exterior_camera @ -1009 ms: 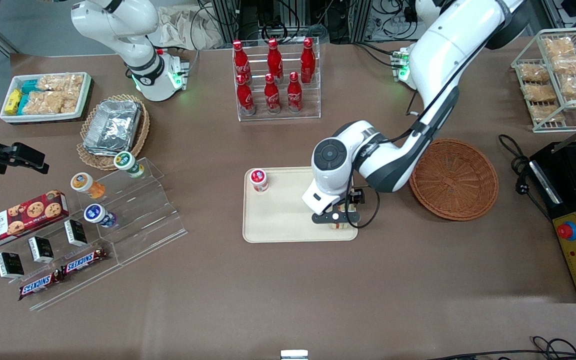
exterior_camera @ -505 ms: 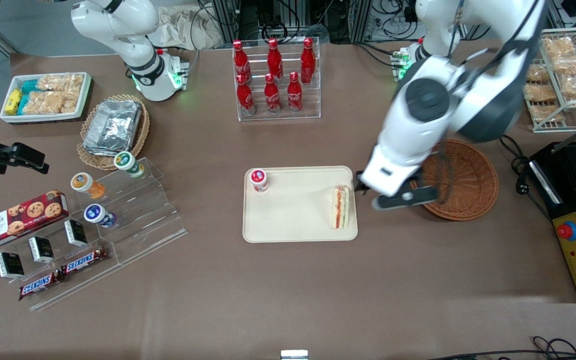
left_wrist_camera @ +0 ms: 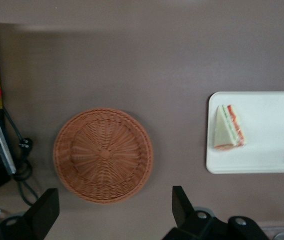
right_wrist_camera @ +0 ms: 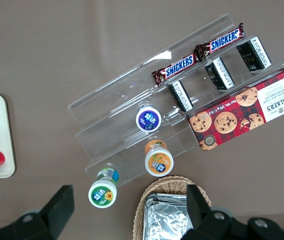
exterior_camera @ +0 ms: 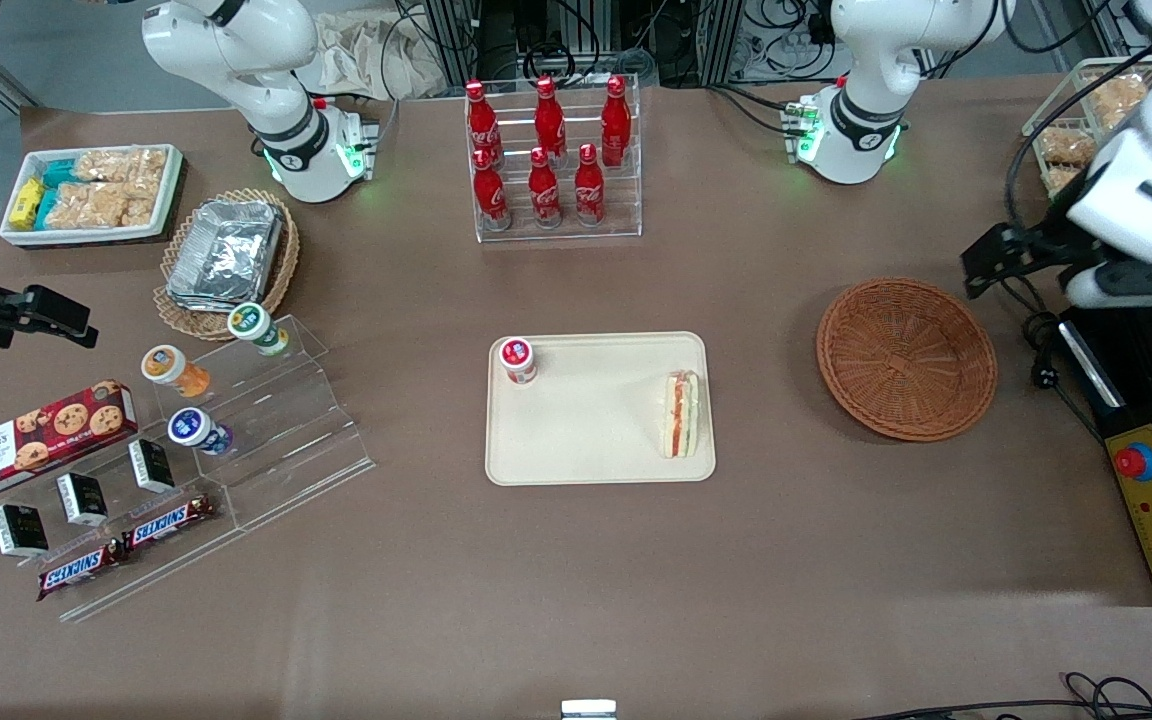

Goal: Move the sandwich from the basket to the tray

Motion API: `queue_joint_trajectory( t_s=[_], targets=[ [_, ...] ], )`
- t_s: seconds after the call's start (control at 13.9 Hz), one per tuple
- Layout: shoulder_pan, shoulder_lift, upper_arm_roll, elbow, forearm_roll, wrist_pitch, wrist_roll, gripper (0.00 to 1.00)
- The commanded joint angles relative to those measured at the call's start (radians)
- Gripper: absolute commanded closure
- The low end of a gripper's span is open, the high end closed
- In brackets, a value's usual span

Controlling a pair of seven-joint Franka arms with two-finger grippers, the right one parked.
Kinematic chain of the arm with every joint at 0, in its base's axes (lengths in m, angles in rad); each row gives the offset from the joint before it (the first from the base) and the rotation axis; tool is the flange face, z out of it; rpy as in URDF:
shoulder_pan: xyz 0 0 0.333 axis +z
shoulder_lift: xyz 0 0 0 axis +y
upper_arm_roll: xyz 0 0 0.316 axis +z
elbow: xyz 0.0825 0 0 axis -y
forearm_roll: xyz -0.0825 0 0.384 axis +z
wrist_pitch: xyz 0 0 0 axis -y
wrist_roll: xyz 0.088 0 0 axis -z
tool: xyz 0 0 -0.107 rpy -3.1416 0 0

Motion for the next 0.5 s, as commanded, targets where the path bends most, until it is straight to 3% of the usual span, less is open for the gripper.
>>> queue_joint_trajectory(
  t_s=[0.0,0.43],
  targets=[
    [-0.02,-0.073,0.021,-0.084,0.001,0.005,0.092,0.0],
    [-0.017,-0.028,0.018,0.003,0.002,-0.045,0.101,0.0]
  ],
)
